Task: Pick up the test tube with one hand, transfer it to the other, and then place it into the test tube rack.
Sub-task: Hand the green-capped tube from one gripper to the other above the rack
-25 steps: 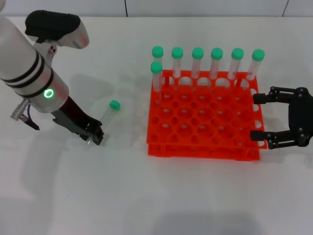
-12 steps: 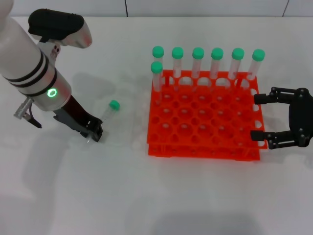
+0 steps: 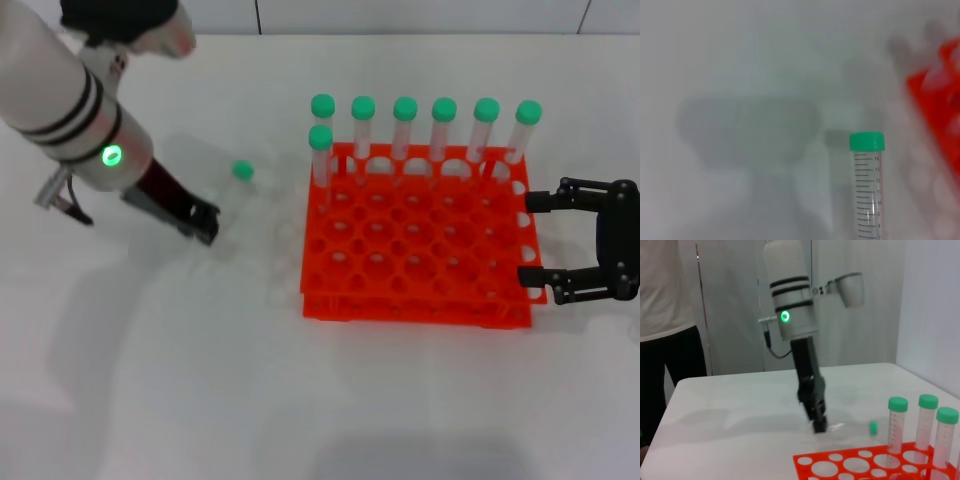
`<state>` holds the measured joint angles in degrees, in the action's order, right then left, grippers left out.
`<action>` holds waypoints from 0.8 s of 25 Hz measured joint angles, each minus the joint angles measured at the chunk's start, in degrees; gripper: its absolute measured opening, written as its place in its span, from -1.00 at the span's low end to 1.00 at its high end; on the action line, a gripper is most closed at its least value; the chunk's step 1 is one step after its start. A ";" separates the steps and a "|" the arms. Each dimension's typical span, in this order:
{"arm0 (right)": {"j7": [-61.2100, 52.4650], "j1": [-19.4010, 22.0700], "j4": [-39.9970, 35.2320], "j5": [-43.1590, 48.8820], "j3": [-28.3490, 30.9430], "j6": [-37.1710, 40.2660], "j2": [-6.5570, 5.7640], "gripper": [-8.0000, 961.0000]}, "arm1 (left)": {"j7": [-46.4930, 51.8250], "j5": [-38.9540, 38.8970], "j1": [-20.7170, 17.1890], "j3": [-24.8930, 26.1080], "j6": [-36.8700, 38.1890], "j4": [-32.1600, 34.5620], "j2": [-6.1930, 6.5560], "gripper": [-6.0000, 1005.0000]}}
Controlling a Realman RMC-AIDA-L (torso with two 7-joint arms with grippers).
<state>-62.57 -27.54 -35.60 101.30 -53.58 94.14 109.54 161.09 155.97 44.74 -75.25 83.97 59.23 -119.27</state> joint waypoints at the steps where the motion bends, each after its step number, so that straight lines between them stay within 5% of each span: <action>1: 0.00 0.17 -0.06 -0.12 0.05 0.05 -0.03 0.77 | -0.36 0.17 -1.11 -0.75 -0.42 3.60 -0.03 -0.61; 8: -0.21 1.09 -0.69 -0.33 1.02 1.06 0.18 0.77 | -4.48 -0.38 -7.75 -3.77 -10.51 20.55 -0.08 -0.61; 14: -0.25 1.81 -0.80 -0.70 1.60 2.60 0.31 0.77 | -10.25 -7.19 -11.64 -4.41 -21.98 22.26 -0.06 -0.61; 20: -0.47 1.96 -0.82 -1.02 1.70 3.63 0.32 0.77 | -29.06 -25.73 -13.86 -2.22 -24.41 20.85 0.04 -0.61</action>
<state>-63.04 -25.58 -36.42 100.28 -51.88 97.77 109.87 132.03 130.24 30.88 -77.47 59.56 80.08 -119.23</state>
